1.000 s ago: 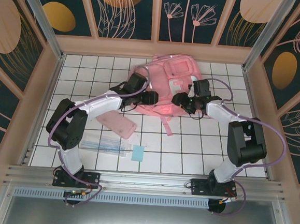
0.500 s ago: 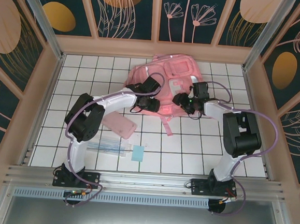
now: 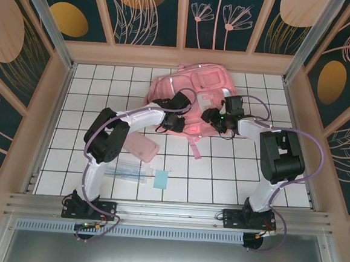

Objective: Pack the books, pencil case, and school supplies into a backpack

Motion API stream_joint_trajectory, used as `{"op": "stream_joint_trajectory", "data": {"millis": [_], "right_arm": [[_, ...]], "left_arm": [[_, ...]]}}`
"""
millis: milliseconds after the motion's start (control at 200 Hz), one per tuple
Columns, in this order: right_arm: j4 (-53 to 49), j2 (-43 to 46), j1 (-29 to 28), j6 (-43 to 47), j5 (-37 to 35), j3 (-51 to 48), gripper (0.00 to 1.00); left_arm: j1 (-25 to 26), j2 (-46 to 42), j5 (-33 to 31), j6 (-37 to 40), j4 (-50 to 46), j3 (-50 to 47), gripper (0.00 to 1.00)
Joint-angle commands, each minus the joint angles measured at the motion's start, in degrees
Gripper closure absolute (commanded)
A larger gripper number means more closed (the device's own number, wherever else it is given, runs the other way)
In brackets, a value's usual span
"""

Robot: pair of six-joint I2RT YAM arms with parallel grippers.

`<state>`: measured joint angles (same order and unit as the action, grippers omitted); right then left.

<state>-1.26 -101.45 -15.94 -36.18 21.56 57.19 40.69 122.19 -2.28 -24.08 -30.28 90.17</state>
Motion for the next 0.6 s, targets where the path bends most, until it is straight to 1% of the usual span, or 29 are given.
{"op": "stream_joint_trajectory", "data": {"millis": [0, 45, 155, 270, 350, 400, 500, 595], "right_arm": [[1.7, -1.7, 0.3, -0.6, -1.3, -1.1, 0.43], [1.9, -1.8, 0.3, -0.7, -1.4, -1.1, 0.43], [2.1, -1.8, 0.3, -0.7, -1.7, -1.1, 0.43], [2.2, -1.9, 0.3, -0.7, -2.2, -1.2, 0.43], [2.4, -2.1, 0.3, -0.8, -2.8, -1.3, 0.43], [2.7, -2.1, 0.3, -0.8, -3.7, -1.5, 0.43], [2.9, -2.5, 1.0, -0.6, -7.2, -1.6, 0.43], [3.2, -3.3, 2.3, -0.3, -9.7, -1.3, 0.43]], "left_arm": [[2.3, 4.2, 0.6, 0.9, -4.0, 0.0, 0.77], [2.7, 4.7, 0.4, 0.9, -4.9, 0.2, 0.80], [2.8, 5.9, 0.2, 0.6, -7.3, 0.4, 0.83], [2.8, 6.4, -1.8, 0.7, -8.5, 0.5, 1.00], [2.8, 5.8, -2.5, 0.7, -8.4, 1.0, 1.00], [2.8, 4.4, -1.7, 0.9, -7.2, 1.0, 1.00], [2.7, -0.8, 0.8, 1.5, -3.1, -0.6, 1.00], [1.9, -5.5, -0.5, 2.5, -1.2, -2.7, 1.00]]}}
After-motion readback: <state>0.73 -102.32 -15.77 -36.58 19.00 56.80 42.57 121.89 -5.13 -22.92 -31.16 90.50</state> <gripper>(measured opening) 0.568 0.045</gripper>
